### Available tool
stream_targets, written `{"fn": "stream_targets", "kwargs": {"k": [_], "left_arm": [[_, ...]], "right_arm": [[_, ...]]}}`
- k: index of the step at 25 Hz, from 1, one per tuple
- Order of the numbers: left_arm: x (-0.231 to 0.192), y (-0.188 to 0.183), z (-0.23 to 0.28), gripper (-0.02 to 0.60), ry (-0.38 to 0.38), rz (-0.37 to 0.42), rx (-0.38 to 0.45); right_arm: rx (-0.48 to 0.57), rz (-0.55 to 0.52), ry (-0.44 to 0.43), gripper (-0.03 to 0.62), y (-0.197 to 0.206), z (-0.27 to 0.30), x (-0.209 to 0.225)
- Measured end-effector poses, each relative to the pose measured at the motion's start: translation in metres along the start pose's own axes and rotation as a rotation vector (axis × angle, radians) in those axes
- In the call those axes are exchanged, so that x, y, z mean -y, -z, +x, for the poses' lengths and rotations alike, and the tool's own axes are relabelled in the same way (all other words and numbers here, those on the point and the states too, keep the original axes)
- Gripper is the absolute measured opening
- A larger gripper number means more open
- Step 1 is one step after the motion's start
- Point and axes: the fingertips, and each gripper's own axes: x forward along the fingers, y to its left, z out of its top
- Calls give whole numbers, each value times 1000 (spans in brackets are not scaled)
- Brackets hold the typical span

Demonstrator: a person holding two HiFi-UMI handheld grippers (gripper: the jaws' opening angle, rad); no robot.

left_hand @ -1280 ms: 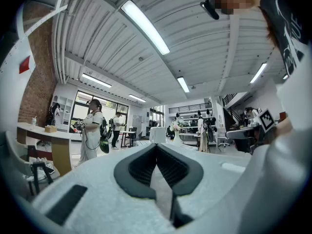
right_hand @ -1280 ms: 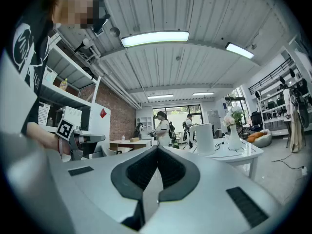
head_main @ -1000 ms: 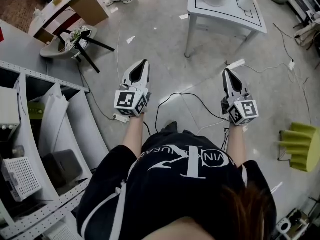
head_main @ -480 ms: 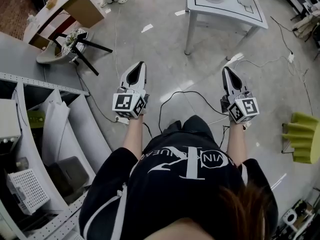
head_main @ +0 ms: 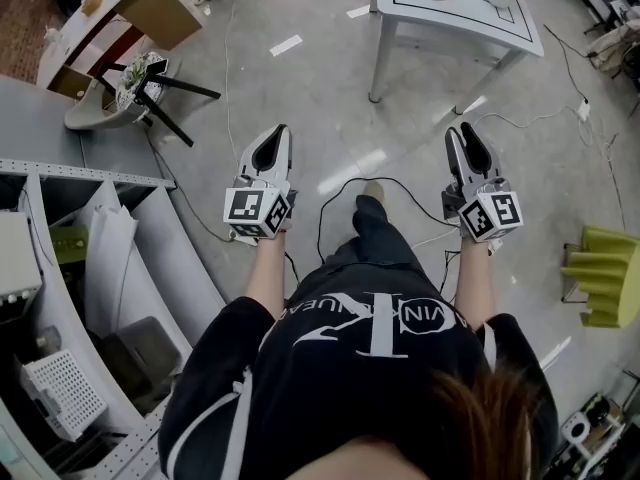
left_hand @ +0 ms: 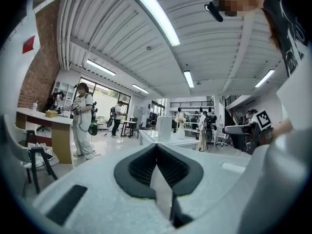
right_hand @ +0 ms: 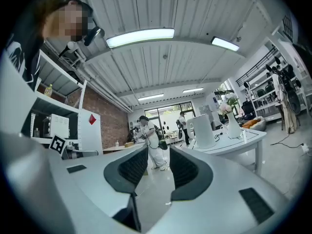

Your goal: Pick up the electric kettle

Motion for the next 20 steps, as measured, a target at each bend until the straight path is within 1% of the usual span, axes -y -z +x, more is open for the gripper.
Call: {"fn": "stream_targets", "kwargs": {"k": [4, 7, 11, 15, 20], "left_arm": [[-18, -11, 30, 9, -9, 12, 11], [-31, -25, 59, 9, -5, 24, 30], [-42, -43, 95, 9, -7, 16, 63], [-48, -48, 125, 9, -12, 14, 65], [-51, -49, 157, 9, -12, 18, 55]], "right_arm": [[5, 23, 1, 139, 2, 31, 20], [14, 28, -12, 146, -5, 60, 33], [16, 39, -16, 146, -13, 93, 53], [3, 37, -32, 146, -15, 118, 73], [3, 53, -29, 146, -19, 139, 100]]}}
